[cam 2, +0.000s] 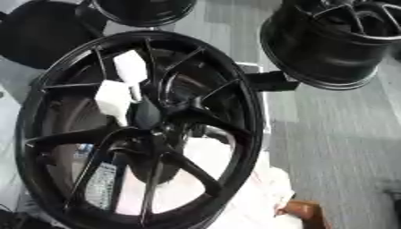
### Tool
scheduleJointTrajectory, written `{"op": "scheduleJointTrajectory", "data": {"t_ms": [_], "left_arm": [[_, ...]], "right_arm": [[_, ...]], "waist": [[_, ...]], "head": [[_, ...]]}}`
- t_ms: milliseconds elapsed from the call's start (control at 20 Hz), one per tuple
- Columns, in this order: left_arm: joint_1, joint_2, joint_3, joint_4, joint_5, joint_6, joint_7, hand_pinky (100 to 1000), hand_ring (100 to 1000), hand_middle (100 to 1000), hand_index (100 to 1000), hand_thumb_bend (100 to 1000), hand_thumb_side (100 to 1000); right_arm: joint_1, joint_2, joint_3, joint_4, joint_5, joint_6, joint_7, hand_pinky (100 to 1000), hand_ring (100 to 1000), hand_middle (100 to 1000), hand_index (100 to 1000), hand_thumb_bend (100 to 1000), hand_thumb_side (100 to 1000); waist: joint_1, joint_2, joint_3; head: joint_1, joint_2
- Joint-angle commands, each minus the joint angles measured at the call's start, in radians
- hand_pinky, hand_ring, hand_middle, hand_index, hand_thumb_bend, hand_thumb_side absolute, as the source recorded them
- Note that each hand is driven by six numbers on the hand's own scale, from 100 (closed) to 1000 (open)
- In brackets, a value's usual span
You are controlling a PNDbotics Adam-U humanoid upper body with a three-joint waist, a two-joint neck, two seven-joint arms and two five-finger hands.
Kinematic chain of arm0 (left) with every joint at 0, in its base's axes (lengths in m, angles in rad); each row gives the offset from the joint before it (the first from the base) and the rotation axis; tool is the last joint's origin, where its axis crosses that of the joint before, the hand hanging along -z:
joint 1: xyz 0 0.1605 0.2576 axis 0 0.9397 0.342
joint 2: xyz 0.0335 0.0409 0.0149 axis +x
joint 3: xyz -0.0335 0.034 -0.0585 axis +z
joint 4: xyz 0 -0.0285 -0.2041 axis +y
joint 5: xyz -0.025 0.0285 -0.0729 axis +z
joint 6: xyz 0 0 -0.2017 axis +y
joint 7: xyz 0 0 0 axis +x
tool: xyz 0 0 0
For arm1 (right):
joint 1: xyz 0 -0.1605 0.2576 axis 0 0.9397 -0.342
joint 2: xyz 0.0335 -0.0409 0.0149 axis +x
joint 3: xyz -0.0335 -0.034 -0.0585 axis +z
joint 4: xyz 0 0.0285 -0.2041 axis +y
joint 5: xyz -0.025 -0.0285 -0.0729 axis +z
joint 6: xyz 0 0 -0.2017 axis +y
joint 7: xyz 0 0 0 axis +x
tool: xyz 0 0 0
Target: Pull the pin out of the wheel hub.
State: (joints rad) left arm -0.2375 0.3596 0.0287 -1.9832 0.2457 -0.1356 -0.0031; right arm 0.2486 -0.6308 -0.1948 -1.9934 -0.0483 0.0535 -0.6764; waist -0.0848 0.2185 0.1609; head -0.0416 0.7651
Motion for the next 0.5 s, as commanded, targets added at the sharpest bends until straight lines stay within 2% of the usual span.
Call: {"op": "scheduleJointTrajectory", "data": {"t_ms": [50,200,500], "left_arm": [[-0.007,0.014,0.001,-0.017,0.001,-0.003,-0.004,715,688,591,691,100,583],[-0.007,0.013,0.000,-0.017,0.001,-0.004,-0.006,716,688,592,691,100,583],[-0.007,0.011,-0.001,-0.017,0.002,-0.005,-0.009,716,689,592,691,100,582]], "right_arm": [[-0.027,0.020,0.021,-0.007,0.011,-0.141,-0.023,878,844,657,750,100,510],[-0.055,0.057,0.050,-0.007,0.084,-0.196,-0.019,871,834,648,745,100,504],[-0.087,0.115,0.104,-0.007,0.219,-0.256,-0.007,872,828,645,743,100,458]], "waist": [[0.006,-0.013,0.001],[0.009,-0.012,0.001],[0.013,-0.009,0.001]], "head": [[0.003,-0.001],[0.004,-0.006],[0.005,-0.011]]}}
